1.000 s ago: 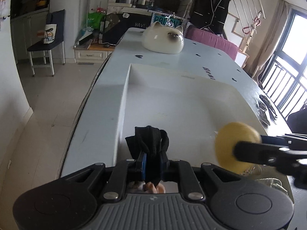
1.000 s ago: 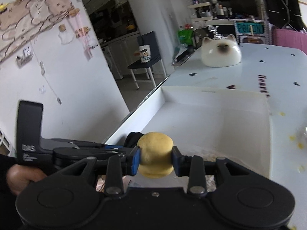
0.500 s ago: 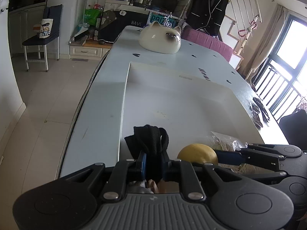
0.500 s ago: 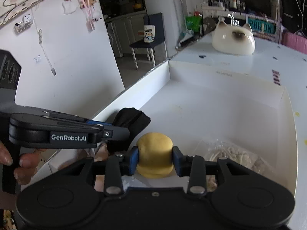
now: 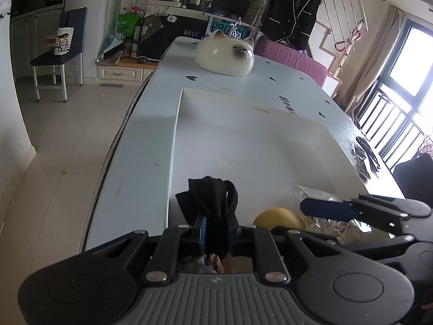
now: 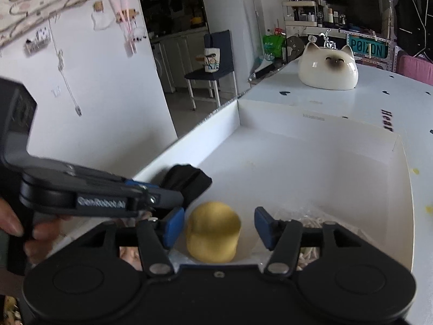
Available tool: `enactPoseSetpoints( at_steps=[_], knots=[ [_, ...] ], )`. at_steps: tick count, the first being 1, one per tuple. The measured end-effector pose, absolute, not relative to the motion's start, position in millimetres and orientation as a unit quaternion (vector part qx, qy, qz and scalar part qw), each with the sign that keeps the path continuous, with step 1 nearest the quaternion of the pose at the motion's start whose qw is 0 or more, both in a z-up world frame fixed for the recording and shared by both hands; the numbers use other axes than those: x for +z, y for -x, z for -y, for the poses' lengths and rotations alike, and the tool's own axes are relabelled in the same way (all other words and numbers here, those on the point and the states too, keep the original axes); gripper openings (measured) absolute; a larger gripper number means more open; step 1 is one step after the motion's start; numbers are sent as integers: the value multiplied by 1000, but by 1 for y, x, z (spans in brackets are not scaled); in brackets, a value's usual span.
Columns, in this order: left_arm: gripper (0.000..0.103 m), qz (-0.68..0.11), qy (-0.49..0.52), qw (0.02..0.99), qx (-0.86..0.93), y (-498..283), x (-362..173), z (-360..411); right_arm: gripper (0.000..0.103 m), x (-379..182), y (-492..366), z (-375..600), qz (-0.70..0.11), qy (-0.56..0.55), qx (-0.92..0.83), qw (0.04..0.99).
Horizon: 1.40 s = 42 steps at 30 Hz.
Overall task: Organize soft objects
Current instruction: 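Lower and release the black item with left tool while right tool releases the ball in the tray, then withdraw both tools from the tray and move toward the two clear bags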
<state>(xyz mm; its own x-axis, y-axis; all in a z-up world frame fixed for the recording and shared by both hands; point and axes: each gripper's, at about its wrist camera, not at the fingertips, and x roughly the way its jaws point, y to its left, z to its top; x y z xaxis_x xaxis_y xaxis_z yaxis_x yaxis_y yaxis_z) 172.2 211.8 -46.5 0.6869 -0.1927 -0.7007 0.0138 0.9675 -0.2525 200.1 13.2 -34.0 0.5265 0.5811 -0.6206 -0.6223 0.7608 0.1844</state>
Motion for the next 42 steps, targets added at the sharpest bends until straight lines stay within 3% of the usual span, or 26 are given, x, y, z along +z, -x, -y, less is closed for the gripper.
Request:
enactPoseSetpoints(
  at_steps=[5,12,16,22,24,33,42],
  knots=[
    [20,-396,110,910,-54,-173,-46,-210,60,-25,-197,-8,-336,25,340,878],
    [47,-391,108,912,-53,-170,-37,-205,61,-16,-194,4,-331,14,327,885],
    [51,-378,99,919,-50,-164,-26,-202,64,-13,-189,11,-330,13,321,887],
    [64,-371,85,924,-40,-154,-15,-198,80,-10,-181,22,-331,14,312,891],
    [75,-369,82,925,-37,-151,-11,-197,81,-8,-178,25,-328,13,309,893],
    [99,-359,72,930,-17,-127,0,-194,97,2,-159,49,-316,8,281,906],
    [103,-345,51,937,-6,-103,12,-184,103,15,-145,72,-301,13,236,924]
  ],
)
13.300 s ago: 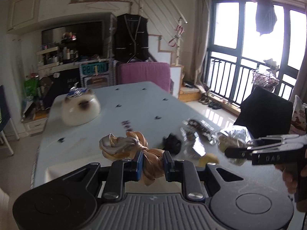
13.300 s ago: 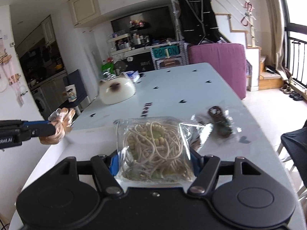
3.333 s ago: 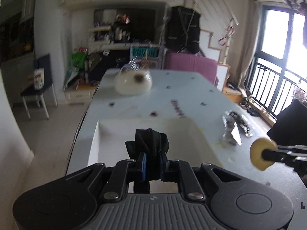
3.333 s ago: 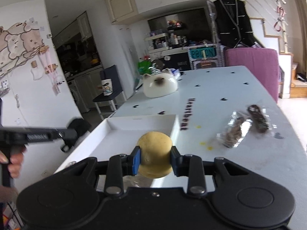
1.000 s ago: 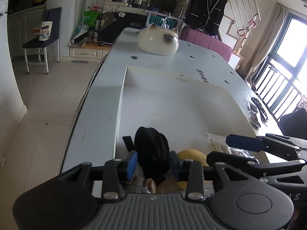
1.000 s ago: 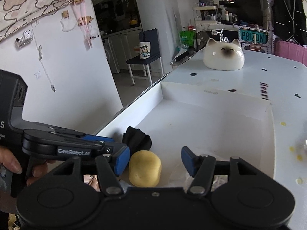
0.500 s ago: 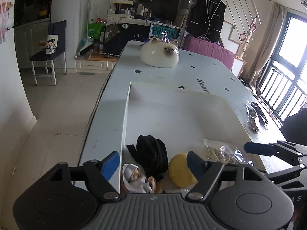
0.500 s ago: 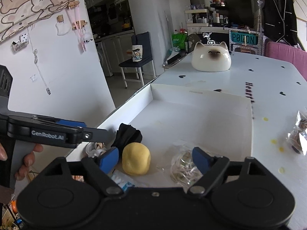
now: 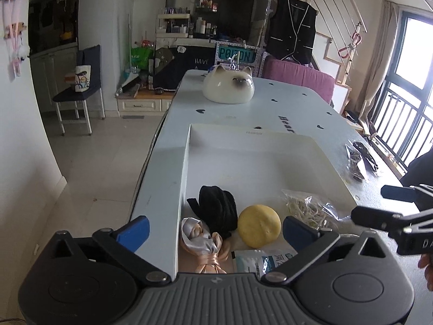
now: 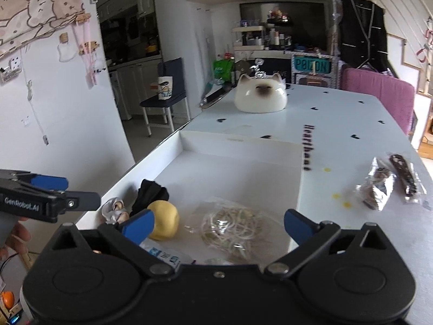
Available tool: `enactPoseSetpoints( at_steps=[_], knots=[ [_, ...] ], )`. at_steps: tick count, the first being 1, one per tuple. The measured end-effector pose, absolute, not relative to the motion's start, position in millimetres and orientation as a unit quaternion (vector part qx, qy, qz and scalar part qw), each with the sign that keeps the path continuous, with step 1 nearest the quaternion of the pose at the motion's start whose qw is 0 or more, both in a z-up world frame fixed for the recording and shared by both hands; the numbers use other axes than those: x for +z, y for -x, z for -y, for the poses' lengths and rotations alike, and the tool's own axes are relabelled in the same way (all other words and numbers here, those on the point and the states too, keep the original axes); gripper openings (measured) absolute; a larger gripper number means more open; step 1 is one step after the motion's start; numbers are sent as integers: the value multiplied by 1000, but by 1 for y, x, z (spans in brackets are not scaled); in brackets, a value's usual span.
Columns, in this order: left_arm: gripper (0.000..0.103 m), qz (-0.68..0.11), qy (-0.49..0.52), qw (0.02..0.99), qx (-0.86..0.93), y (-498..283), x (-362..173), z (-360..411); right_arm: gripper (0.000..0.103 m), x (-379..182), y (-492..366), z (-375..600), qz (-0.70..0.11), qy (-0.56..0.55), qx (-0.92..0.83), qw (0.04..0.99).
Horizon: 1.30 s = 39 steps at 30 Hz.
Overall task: Organize soft objects
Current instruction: 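Withdraw both tools from the tray and move toward the two clear bags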
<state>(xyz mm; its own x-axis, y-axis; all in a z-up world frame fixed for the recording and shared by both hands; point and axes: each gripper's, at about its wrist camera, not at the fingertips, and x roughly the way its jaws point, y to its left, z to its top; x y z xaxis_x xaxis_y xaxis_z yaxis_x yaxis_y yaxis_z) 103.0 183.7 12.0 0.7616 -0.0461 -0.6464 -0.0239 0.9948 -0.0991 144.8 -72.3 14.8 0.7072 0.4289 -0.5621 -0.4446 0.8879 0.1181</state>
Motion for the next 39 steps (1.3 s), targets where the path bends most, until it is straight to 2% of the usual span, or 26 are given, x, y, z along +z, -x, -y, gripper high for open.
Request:
enactPoseSetpoints(
  at_steps=[17,39],
  knots=[
    [103,-321,49,946,-10,-92,35,-143,103,33,-141,131,-278,19,214,936],
    [103,-282,14,956,-74,-143,62,-35,103,56,-175,235,-250,9,148,957]
  ],
)
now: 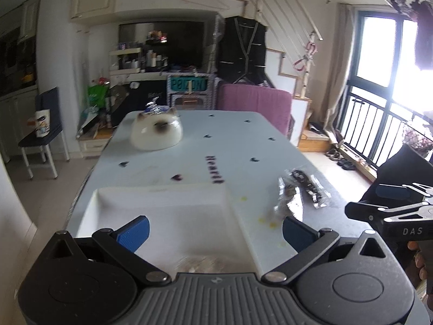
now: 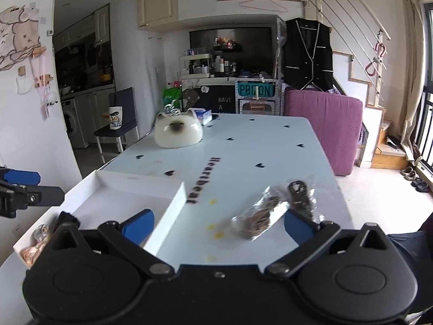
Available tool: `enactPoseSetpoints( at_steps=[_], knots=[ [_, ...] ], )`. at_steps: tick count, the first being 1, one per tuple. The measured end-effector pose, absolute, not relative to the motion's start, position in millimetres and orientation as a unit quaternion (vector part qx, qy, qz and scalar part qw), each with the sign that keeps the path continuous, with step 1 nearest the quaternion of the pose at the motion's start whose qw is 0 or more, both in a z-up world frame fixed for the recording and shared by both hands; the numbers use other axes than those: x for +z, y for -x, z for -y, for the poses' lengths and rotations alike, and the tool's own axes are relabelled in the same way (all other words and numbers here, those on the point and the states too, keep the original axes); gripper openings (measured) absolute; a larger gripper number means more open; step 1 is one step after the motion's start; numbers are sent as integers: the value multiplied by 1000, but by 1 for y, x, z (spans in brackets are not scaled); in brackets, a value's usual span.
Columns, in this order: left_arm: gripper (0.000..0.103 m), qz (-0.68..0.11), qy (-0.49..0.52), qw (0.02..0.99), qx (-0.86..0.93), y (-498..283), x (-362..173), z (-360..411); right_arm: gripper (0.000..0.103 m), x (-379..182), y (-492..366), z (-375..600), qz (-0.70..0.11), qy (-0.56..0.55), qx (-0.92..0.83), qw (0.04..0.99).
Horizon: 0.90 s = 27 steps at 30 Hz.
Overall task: Organize soft objects
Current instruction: 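Withdraw both tools from the tray and move toward the two clear bags, then grasp the clear bag of tan strings with left tool while right tool grasps the brown strap bag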
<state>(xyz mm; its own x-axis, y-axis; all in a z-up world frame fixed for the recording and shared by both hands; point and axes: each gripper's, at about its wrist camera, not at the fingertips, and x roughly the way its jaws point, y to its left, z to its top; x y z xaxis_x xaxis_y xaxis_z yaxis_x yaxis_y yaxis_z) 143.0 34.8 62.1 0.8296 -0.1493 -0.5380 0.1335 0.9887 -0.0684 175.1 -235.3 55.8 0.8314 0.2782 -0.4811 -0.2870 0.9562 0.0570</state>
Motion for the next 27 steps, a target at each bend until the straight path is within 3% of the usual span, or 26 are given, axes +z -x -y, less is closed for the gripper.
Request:
enactPoseSetpoints(
  at_steps=[14,22,24,27],
  knots=[
    [103,-241,25,965,-104,-191,70,45,103,90,-236,305,-211,19,100,972],
    [103,-240,3,963,-122,-224,47,91,103,58,-292,330,-237,30,88,967],
    [103,-243,-6,961,-134,-231,36,100,102,43,-305,334,-243,28,84,966],
    [103,-232,-26,961,-145,-239,20,112,88,20,-318,337,-252,17,92,963]
  ],
)
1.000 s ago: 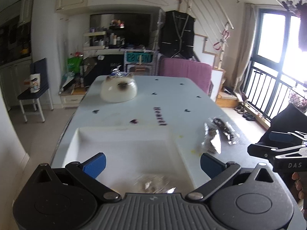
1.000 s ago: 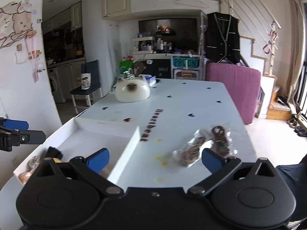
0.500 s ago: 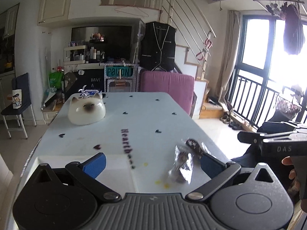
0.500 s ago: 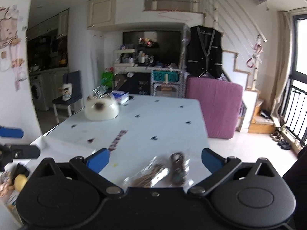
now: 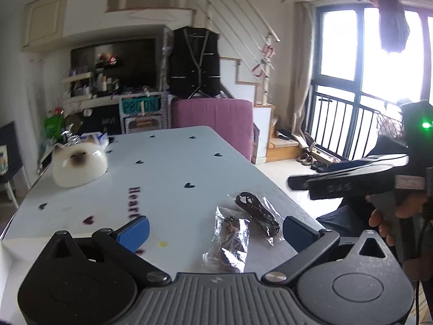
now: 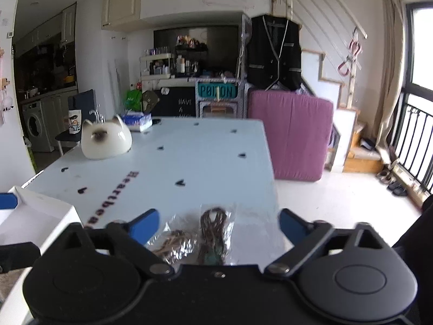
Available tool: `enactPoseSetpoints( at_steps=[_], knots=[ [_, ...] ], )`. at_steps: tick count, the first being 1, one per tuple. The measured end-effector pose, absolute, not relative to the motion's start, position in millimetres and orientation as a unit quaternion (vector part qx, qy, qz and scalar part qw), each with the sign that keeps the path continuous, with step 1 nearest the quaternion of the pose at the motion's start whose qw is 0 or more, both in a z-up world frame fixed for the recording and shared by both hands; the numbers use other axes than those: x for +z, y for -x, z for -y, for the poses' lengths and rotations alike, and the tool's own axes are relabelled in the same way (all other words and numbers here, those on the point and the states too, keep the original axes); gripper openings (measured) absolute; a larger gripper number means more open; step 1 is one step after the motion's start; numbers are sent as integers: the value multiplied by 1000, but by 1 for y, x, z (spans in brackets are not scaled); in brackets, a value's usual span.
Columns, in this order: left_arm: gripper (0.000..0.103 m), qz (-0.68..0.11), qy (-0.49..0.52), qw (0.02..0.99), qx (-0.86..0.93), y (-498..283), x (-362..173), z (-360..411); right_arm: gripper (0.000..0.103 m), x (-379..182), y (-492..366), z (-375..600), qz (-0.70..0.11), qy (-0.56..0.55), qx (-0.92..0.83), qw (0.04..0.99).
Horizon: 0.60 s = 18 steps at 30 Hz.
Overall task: Organize soft objects
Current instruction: 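Grasp the clear bag of tan strings with left tool while right tool grasps the brown strap bag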
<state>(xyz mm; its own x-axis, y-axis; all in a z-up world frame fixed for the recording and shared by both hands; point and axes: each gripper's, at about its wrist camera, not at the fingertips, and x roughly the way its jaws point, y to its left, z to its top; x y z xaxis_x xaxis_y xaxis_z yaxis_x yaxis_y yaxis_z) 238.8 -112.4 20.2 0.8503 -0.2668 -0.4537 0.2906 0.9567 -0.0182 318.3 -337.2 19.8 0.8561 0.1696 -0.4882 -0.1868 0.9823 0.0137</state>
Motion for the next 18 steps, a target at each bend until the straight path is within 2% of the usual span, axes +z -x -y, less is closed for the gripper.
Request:
enactPoseSetpoints(
  at_steps=[3,5,7,18],
  knots=[
    [103,-228,-31,960,-161,-248,7,121,81,-4,-331,336,-267,1,104,958],
    [102,-237,-30,956,-171,-256,-2,127,69,-18,-334,334,-269,-5,106,957],
    [101,-249,-33,951,-180,-262,-10,133,63,-33,-336,334,-267,-13,107,958],
    [97,-288,-22,938,-192,-283,-49,139,59,-66,-356,330,-280,22,122,952]
  ],
)
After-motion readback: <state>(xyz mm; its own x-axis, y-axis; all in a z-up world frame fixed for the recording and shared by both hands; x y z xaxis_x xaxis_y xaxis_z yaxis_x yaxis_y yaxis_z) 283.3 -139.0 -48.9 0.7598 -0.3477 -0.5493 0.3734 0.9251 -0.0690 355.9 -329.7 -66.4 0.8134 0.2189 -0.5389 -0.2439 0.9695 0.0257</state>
